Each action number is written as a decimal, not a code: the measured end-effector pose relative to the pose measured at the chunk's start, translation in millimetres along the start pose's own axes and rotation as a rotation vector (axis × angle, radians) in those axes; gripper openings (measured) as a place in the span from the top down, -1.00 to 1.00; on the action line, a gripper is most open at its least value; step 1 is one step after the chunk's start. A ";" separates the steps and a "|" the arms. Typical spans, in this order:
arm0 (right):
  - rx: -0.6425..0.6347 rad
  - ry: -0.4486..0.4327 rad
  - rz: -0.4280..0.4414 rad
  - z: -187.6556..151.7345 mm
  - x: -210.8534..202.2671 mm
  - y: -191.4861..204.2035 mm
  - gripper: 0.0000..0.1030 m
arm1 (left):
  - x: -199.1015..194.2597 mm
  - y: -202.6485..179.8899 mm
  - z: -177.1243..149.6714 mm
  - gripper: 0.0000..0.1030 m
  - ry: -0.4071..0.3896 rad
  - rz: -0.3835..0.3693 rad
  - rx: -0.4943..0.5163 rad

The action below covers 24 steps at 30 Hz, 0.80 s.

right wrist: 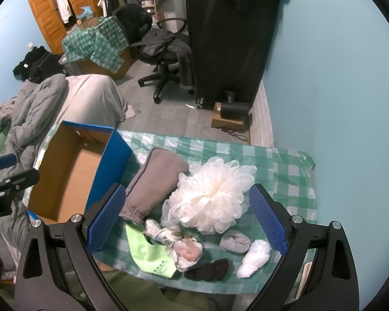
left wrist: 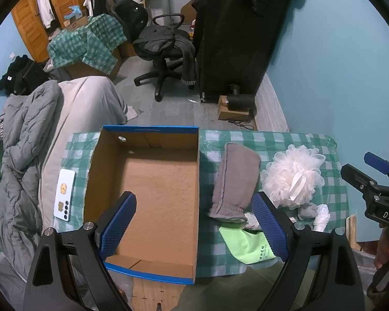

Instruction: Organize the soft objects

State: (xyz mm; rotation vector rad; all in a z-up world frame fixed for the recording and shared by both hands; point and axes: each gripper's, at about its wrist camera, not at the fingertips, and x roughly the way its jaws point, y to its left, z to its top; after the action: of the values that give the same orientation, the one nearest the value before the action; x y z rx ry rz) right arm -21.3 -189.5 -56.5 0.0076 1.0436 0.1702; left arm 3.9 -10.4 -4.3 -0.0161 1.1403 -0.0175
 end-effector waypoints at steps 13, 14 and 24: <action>0.001 0.007 0.002 -1.5 1.8 -1.7 -0.84 | 5.4 -8.7 4.2 -0.79 0.012 -0.003 0.007; 0.001 0.007 0.001 -0.3 1.4 -3.2 -0.84 | 5.8 -9.3 3.8 -0.79 0.013 -0.004 0.007; 0.002 0.010 0.003 0.3 1.7 -4.5 -0.84 | 5.9 -9.3 1.7 -0.79 0.014 -0.007 0.009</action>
State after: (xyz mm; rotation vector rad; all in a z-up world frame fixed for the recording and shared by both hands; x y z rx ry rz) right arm -19.6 -193.7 -58.2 0.0098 1.0534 0.1719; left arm 7.9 -19.8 -8.8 -0.0124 1.1538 -0.0293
